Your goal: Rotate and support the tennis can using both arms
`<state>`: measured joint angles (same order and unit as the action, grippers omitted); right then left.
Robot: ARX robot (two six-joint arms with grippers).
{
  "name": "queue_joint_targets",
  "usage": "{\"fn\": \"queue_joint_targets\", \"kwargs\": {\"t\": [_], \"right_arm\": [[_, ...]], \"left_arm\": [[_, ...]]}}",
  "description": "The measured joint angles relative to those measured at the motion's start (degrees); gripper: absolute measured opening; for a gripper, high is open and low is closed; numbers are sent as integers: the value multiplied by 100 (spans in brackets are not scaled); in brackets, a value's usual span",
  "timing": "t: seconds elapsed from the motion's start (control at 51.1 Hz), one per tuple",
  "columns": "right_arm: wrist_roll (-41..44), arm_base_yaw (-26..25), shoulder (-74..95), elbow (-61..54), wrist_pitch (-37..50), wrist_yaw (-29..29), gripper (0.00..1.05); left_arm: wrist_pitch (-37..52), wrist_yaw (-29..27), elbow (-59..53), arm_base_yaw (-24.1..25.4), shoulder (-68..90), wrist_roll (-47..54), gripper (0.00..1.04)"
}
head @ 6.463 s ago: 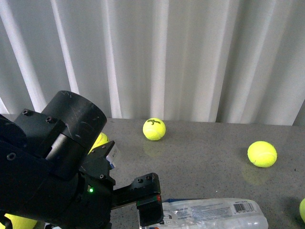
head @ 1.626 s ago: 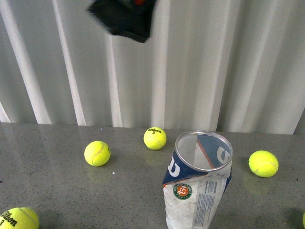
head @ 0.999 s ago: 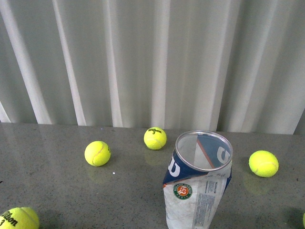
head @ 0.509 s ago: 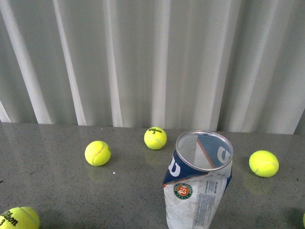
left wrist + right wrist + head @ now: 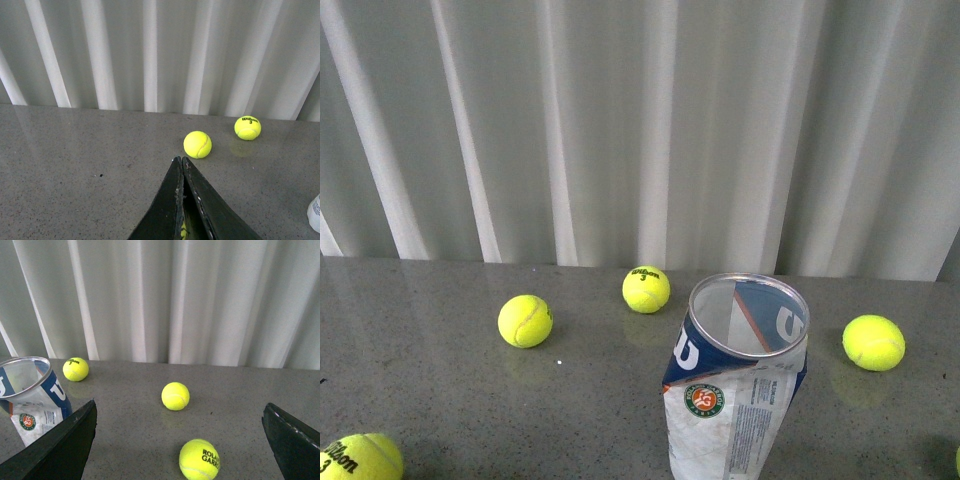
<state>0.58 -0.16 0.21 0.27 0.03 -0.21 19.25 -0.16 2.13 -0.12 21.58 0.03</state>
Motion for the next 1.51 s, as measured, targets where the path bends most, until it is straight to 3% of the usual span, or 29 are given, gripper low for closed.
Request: {"fn": "queue_joint_targets", "kwargs": {"t": [0.685, 0.783, 1.116, 1.508], "right_arm": [[0, 0, 0, 0, 0, 2, 98], [-2, 0, 0, 0, 0, 4, 98], [0, 0, 0, 0, 0, 0, 98], [0, 0, 0, 0, 0, 2, 98]], "left_arm": [[-940, 15, -72, 0, -1198, -13, 4], [-1882, 13, -72, 0, -2002, -13, 4], [-1919, 15, -72, 0, -2135, -13, 4], [-1921, 15, -72, 0, -2138, -17, 74]]}}
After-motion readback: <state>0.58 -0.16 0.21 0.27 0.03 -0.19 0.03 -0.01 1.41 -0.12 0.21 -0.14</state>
